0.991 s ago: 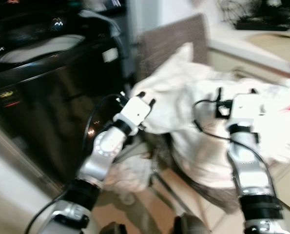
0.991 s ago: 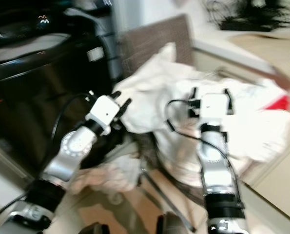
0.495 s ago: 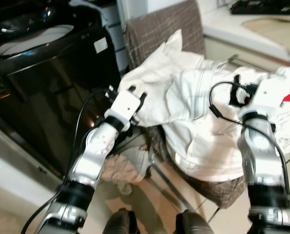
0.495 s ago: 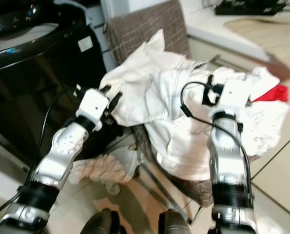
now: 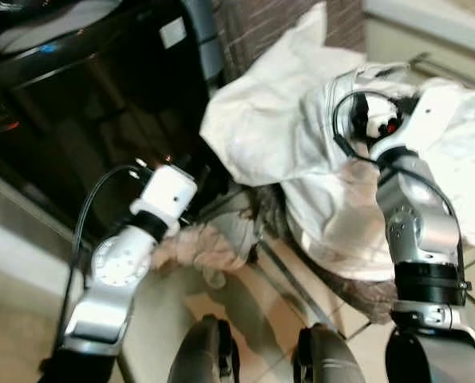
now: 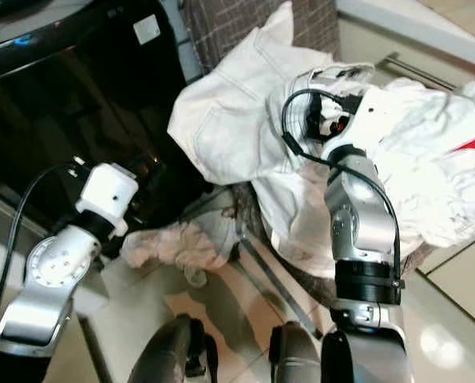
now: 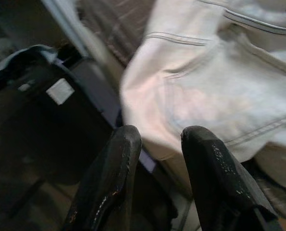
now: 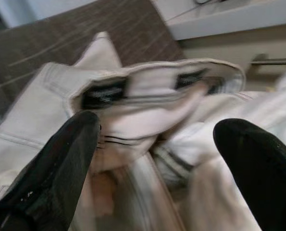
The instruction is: Clothes washing
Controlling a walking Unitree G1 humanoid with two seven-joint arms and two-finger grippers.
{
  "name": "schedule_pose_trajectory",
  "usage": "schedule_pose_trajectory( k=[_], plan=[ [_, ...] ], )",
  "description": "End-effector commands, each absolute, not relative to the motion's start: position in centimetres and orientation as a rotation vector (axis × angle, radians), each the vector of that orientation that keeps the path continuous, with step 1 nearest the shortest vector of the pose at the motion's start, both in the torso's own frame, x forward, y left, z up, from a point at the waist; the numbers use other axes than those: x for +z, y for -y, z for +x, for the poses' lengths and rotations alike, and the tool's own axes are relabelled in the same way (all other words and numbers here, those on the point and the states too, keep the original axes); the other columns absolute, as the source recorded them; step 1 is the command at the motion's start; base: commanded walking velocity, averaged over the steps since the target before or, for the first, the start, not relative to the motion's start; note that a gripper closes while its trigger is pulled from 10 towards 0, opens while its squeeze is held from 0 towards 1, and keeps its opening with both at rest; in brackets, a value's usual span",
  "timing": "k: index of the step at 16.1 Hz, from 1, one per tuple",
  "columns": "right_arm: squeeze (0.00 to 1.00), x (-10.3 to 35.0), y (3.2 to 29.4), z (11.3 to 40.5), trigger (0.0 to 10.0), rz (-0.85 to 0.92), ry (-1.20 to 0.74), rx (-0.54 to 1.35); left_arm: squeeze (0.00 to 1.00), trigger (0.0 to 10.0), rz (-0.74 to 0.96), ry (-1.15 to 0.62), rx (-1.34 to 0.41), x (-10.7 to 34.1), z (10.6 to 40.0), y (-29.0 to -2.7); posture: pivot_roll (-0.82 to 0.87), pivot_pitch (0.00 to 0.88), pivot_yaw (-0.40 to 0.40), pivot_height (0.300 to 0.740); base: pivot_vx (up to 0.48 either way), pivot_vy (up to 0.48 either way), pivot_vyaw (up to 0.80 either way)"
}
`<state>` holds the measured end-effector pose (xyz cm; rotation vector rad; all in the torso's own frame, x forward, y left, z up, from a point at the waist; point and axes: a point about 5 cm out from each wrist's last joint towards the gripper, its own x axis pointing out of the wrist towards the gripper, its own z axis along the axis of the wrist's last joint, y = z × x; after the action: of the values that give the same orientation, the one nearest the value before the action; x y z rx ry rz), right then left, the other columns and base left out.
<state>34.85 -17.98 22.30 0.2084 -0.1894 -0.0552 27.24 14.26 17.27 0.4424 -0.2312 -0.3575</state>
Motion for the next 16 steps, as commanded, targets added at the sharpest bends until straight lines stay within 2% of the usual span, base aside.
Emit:
schedule_pose_trajectory(
  k=[1,4,7,8,11,13,16],
  plan=[
    [0.00,23.6,17.2,34.2,10.0,0.195,0.213,-0.049,0.00,10.0,0.461,0.224,-0.349,17.6,26.7,-14.7,0.12,0.209,0.119,0.679,0.000,0.000,0.00],
    [0.00,23.6,16.3,33.0,10.0,0.143,0.207,-0.048,0.00,10.0,0.465,0.221,-0.357,17.9,26.3,-14.7,0.11,0.212,0.118,0.679,0.000,0.000,0.00],
    [0.00,20.7,15.0,29.1,10.0,0.144,0.114,-0.110,0.00,10.0,0.455,0.212,-0.385,17.7,26.2,-14.1,0.06,0.194,0.102,0.679,0.000,0.000,0.00],
    [0.00,19.8,15.2,28.7,10.0,0.143,0.066,-0.134,0.00,10.0,0.442,0.217,-0.387,17.7,26.7,-13.7,0.03,0.181,0.097,0.679,0.000,0.000,0.00],
    [0.00,19.6,16.2,29.6,10.0,0.158,0.045,-0.171,0.00,10.0,0.427,0.229,-0.389,18.1,27.4,-13.1,0.02,0.179,0.113,0.679,0.000,0.000,0.00],
    [0.00,18.7,17.7,31.4,10.0,0.147,0.020,-0.191,0.00,10.0,0.443,0.223,-0.409,18.2,27.1,-13.1,0.06,0.208,0.141,0.679,0.000,0.000,0.00],
    [0.00,18.3,17.8,32.8,10.0,0.151,0.002,-0.155,0.00,10.0,0.469,0.207,-0.407,18.4,26.8,-13.8,0.11,0.224,0.159,0.679,0.000,0.000,0.00]
  ],
)
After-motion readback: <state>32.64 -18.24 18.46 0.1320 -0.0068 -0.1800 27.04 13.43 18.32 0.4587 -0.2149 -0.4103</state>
